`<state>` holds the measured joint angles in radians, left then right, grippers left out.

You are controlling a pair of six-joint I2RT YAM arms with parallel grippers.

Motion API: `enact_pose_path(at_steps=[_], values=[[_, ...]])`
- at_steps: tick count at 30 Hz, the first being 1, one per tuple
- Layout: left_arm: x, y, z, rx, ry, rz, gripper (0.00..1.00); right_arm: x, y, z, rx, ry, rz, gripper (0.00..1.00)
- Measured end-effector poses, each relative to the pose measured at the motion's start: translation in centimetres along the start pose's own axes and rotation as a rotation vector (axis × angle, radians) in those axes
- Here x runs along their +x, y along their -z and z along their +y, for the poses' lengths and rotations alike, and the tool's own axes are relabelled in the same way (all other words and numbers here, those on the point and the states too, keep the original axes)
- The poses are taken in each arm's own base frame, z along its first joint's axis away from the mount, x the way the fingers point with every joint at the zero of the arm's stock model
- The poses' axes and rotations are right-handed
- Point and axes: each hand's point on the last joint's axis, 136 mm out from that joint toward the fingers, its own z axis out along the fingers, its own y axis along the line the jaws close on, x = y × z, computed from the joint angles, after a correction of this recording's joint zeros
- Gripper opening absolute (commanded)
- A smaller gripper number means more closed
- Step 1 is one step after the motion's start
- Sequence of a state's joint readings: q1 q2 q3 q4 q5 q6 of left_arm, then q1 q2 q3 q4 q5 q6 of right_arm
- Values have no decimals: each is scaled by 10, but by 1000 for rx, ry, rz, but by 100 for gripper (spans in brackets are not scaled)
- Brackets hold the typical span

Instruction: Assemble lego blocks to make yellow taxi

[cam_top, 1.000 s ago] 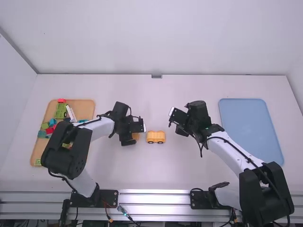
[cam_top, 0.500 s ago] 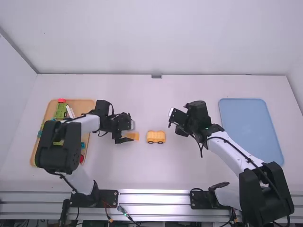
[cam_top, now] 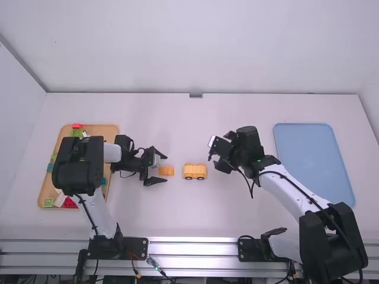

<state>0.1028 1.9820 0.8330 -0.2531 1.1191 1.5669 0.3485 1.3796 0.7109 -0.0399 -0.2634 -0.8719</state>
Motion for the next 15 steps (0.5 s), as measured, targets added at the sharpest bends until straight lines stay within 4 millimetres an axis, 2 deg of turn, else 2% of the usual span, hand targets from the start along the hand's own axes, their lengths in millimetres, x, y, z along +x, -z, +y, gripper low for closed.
enact_pose_path(at_steps=[7, 13, 15], values=[[1, -9, 1, 8, -44, 17, 99, -18, 2, 19, -110, -33, -106, 99], [10, -9, -4, 4, -27, 47, 100, -25, 4, 25, -145, -33, -150, 99], [15, -5, -2, -13, -15, 58, 93, -26, 4, 26, -150, -34, -155, 99]])
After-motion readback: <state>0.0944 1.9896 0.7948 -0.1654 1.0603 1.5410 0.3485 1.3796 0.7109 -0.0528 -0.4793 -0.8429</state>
